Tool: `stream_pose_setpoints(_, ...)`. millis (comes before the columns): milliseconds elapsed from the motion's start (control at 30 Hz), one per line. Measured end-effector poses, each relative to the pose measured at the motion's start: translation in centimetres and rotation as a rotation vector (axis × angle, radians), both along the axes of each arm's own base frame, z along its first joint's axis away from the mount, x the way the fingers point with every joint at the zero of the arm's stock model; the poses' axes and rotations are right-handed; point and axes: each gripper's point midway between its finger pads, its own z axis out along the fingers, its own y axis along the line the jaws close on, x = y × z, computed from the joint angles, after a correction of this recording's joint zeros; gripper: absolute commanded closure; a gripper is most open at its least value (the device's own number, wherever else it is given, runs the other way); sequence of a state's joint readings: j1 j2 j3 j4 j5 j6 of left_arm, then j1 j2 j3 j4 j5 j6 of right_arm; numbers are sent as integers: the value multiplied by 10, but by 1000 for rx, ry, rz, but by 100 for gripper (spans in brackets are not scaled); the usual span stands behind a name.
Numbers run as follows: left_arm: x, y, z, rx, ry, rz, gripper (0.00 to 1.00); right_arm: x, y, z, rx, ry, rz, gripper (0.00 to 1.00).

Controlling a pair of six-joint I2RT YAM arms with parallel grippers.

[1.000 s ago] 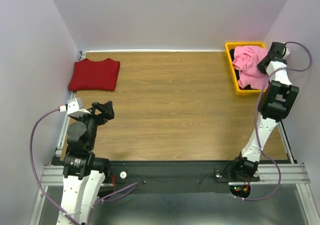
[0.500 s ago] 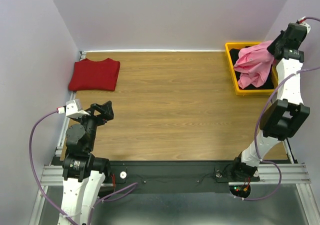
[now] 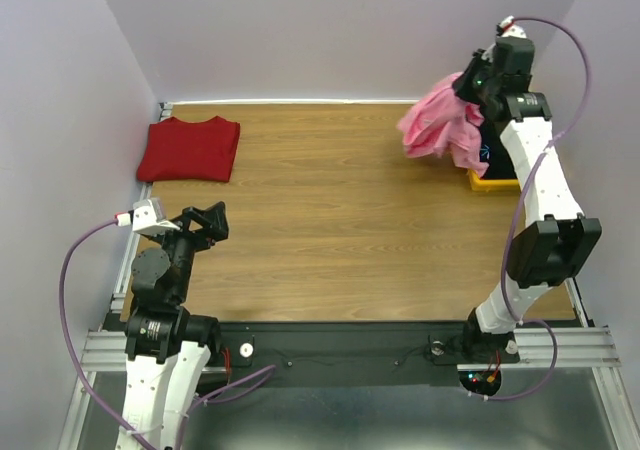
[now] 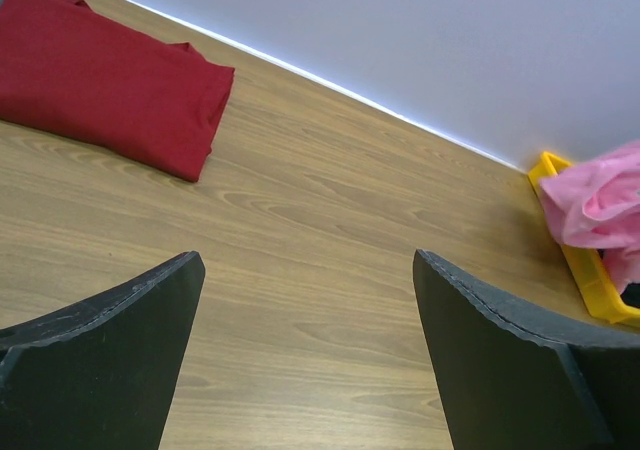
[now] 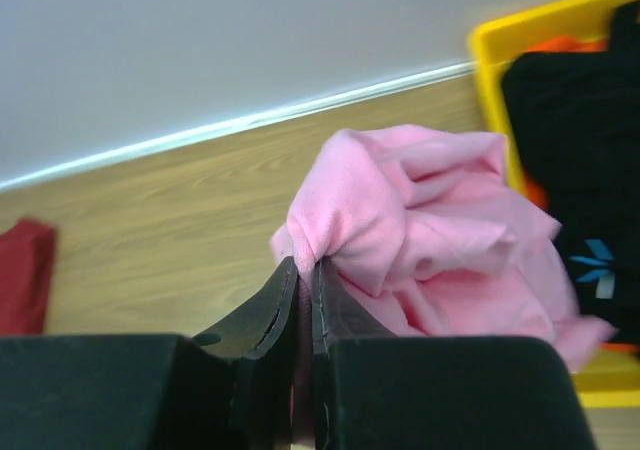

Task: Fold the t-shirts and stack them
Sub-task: Grab the tshirt from the pile, then move the tshirt to the center of the board

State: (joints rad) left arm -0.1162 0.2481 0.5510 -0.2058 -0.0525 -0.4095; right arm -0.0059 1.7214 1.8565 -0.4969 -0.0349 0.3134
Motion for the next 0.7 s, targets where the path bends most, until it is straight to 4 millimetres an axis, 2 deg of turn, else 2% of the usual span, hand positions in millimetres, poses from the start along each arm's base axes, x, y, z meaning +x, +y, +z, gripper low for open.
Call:
stream_pose_setpoints(67,0,-1,-1,0,1,-5,2,-6,34,4,30,-2,69,96)
stream_pose_setpoints(100,0,-2,-1,0,2,-9,2,-11,55,4,48,-1,110,89)
stream_pose_setpoints(133,0,-2,-1,0,3,-12,2,-18,81,2,70,5,160,77)
stream_pose_setpoints(167,1,-3,-1,0,3,-16,2,-24,97,0,81,12,193,64)
stream_pose_setpoints(200,1,-4,-1,0,3,-19,2,-32,118,-6,94,27,232,49)
stream_pose_setpoints(233,1,-5,-1,0,3,-24,2,-44,146,-17,115,55,284,35)
stream_pose_setpoints(267,2,-5,-1,0,3,-26,3,-58,177,-32,128,93,346,30)
stream_pose_setpoints(333,4,-6,-1,-1,5,-34,2,-83,226,-59,136,168,450,27)
stream_pose_setpoints(433,8,-11,-4,-3,17,-54,3,-118,282,-100,133,283,585,27)
stream_pose_setpoints(500,13,-14,-10,-6,40,-70,3,-127,289,-112,118,313,601,27)
stream_pose_setpoints(533,15,-16,-14,-7,58,-79,3,-127,285,-117,99,321,585,28)
stream_pose_setpoints(700,26,-27,-33,-27,144,-126,4,-103,240,-119,21,280,456,37)
